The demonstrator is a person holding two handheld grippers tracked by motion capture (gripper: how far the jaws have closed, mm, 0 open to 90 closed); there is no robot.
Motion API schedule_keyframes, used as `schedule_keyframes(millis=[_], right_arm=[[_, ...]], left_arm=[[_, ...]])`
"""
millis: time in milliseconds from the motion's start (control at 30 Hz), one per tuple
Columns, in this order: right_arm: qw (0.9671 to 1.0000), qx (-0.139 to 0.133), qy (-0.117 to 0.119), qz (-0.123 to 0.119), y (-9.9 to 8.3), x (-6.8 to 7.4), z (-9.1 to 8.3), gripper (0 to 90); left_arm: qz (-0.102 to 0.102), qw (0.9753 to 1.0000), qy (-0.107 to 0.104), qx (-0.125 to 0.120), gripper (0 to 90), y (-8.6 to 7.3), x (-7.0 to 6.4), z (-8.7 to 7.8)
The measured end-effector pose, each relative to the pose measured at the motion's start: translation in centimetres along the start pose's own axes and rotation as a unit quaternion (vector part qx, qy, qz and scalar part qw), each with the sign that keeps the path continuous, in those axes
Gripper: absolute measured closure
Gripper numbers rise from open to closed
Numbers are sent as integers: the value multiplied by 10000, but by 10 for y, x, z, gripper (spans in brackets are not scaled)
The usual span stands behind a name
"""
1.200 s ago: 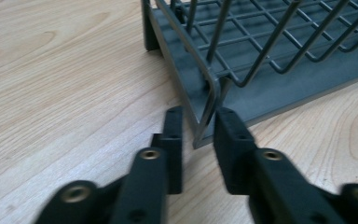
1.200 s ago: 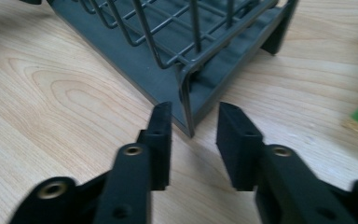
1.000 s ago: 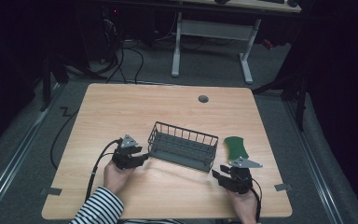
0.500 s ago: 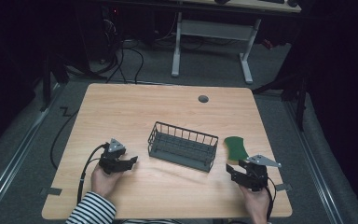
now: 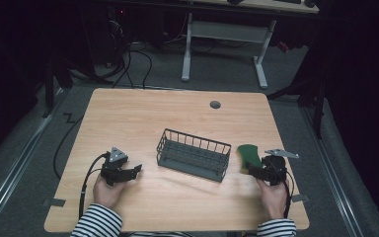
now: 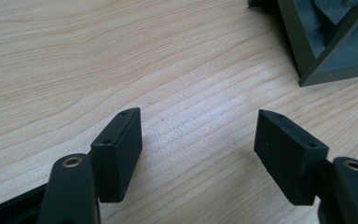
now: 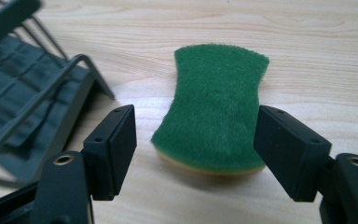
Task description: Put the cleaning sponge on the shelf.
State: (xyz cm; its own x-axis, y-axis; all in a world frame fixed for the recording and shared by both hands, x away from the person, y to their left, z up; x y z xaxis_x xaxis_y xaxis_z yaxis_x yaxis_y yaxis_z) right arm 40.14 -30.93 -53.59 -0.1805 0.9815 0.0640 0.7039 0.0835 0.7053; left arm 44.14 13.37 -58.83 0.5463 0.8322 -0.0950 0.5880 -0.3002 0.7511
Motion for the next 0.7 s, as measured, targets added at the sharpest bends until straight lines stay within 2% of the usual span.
schedule_keyframes(millis=[100, 133, 200, 233, 300, 367, 567, 700], right_arm=[[9996, 288, -42, 26, 6, -1, 9, 280], [9986, 527, -58, 35, 9, -2, 13, 267], [9974, 688, -202, 28, 13, -4, 17, 247], [9974, 688, -202, 28, 13, -4, 17, 247], [9954, 895, -353, -6, 19, -9, 22, 228], [9948, 951, -375, 2, 21, -10, 24, 218], [9900, 1323, -474, 78, 24, -14, 37, 159], [9892, 1379, -494, 68, 24, -14, 41, 156]], left_arm=[[61, 10000, 33, 18, 321, 0, -1, 1], [79, 10000, 40, 32, 319, 0, -1, 1], [90, 9999, 54, 29, 316, 0, -1, 1], [88, 9999, 52, 30, 316, 0, -1, 1], [79, 10000, 32, 32, 315, 0, -1, 1], [62, 10000, 26, 21, 315, 0, -1, 1], [98, 9999, 49, 34, 305, 0, -1, 2], [202, 9997, 119, 74, 295, 0, -3, 2]])
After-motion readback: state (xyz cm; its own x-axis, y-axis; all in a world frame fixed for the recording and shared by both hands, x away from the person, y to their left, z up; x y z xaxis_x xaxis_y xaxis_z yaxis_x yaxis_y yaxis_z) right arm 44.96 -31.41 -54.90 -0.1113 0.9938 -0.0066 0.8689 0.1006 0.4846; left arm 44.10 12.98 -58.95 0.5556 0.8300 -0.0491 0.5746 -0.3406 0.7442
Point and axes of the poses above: each handheld gripper's, and its own axes: z roughly forward along the jaws, y roughly out of its top, x roughly to its left, the point moved 8 cm from there along z, roughly forward along the jaws, and after that the axes turned 2 degrees about -z, right-handed, at the moved point
